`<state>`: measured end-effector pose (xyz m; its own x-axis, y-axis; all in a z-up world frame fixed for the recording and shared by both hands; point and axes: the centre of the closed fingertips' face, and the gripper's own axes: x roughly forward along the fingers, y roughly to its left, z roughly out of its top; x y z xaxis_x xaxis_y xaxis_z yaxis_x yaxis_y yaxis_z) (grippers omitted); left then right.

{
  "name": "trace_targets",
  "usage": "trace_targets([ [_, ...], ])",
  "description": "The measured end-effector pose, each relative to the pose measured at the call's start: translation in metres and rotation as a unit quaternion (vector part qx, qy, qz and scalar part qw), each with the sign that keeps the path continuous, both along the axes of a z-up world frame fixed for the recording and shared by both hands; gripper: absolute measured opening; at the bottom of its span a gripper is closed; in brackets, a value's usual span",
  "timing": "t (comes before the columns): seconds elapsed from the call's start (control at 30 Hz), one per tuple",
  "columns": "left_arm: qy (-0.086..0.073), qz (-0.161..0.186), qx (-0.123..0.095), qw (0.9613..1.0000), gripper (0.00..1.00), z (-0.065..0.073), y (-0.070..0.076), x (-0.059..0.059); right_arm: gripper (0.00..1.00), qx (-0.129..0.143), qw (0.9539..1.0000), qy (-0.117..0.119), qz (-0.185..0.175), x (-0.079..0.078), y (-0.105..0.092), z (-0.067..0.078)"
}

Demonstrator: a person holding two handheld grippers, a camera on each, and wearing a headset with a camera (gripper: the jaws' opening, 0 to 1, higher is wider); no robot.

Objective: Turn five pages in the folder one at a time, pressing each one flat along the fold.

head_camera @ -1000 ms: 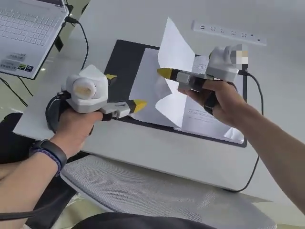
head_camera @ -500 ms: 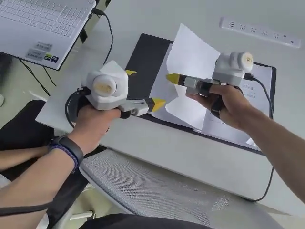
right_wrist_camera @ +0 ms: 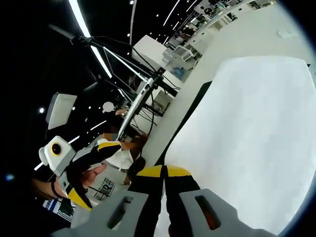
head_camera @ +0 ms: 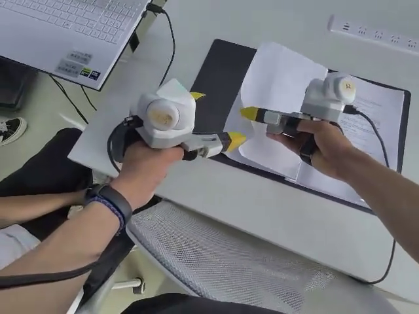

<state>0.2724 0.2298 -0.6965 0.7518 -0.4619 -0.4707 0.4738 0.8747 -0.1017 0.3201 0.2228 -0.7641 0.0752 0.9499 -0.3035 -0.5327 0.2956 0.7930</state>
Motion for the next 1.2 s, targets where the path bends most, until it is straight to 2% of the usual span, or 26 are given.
trace_targets([
  [0.2, 0.001, 0.002, -0.002, 1.0, 0.69, 0.0, -0.001, -0.001, 0.0, -0.007, 0.9999, 0.01, -0.001, 0.001, 0.002, -0.012],
  [0.4, 0.004, 0.003, -0.002, 1.0, 0.69, -0.001, 0.001, -0.002, 0.0, -0.013, 0.9996, 0.023, -0.005, 0.013, 0.002, -0.032],
  [0.53, 0.006, 0.004, 0.0, 1.0, 0.69, -0.003, 0.002, -0.002, 0.0, -0.016, 0.9993, 0.033, -0.009, 0.012, 0.002, -0.039],
  [0.67, 0.008, 0.005, 0.0, 0.9999, 0.69, -0.005, 0.003, -0.003, 0.0, -0.02, 0.9991, 0.037, -0.011, 0.003, 0.002, -0.038],
  [0.83, 0.012, 0.004, 0.001, 0.9999, 0.69, -0.007, 0.003, -0.004, 0.0, -0.02, 0.9985, 0.047, -0.02, 0.008, 0.002, -0.048],
  [0.93, 0.012, 0.004, 0.0, 0.9999, 0.69, -0.007, 0.003, -0.004, 0.0, -0.018, 0.9983, 0.05, -0.022, 0.01, 0.003, -0.05],
  [1.13, 0.012, -0.001, -0.001, 0.9999, 0.68, -0.007, -0.001, -0.003, 0.0, -0.017, 0.9987, 0.043, -0.023, 0.011, 0.002, -0.046],
  [1.2, 0.013, -0.005, 0.003, 0.9999, 0.67, -0.009, -0.004, -0.003, 0.04, -0.007, 0.9992, 0.035, -0.02, 0.011, 0.003, -0.039],
])
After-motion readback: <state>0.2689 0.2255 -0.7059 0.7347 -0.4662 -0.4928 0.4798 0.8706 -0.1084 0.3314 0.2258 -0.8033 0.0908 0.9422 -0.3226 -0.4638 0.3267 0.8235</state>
